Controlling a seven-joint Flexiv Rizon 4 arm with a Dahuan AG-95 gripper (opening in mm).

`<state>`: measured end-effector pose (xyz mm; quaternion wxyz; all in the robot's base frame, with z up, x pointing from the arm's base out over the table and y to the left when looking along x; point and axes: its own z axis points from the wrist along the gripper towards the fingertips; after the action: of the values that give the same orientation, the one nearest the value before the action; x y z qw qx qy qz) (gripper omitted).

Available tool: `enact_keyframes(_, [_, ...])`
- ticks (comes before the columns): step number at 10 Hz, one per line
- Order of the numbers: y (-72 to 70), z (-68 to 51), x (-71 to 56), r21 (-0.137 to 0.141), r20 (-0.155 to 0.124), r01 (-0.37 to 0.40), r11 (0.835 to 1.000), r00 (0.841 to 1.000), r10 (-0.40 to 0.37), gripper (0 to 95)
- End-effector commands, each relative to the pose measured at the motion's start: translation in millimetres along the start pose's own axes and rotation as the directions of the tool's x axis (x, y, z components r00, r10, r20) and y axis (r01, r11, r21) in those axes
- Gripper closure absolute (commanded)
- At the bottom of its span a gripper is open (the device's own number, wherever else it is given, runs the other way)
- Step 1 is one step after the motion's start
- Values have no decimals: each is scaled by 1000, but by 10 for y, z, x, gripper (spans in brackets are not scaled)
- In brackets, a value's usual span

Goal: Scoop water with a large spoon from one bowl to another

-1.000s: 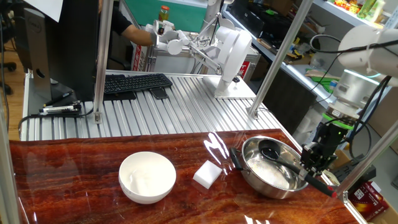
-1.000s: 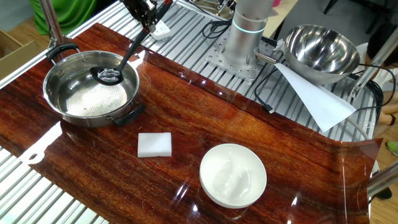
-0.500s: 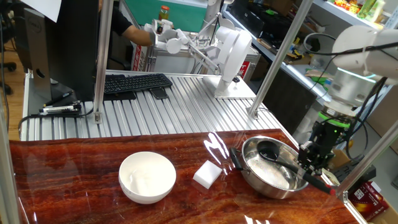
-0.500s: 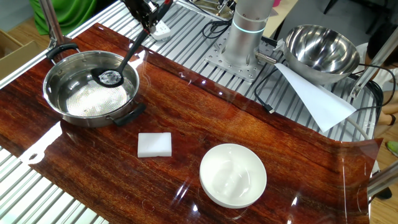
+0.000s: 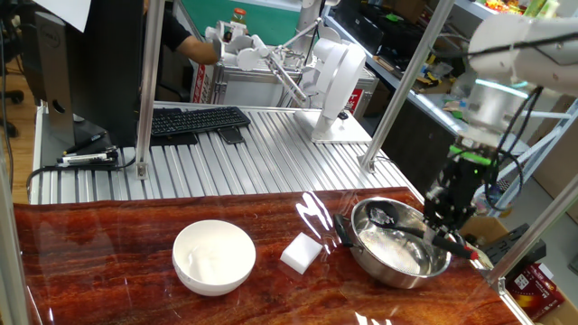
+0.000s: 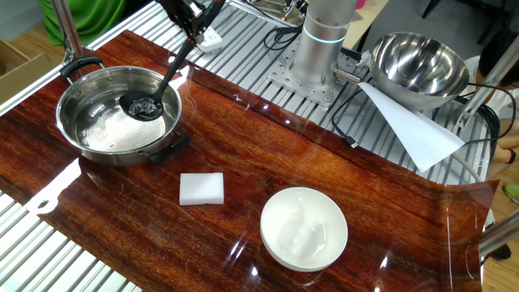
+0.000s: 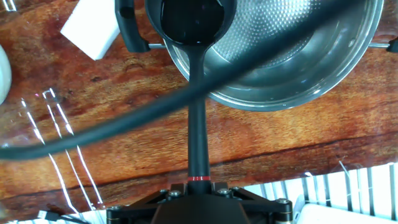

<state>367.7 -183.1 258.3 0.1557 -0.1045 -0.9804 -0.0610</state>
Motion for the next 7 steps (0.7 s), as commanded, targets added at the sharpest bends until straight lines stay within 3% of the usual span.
enact_keyframes(1, [31, -42, -19, -3, -20, 0, 1000, 1000, 0, 950])
enact_keyframes(6, [111, -112, -108, -9, -46, -16, 1000, 999, 16, 950])
enact_keyframes(7, [193, -180, -212, 1, -50, -28, 1000, 998, 28, 950])
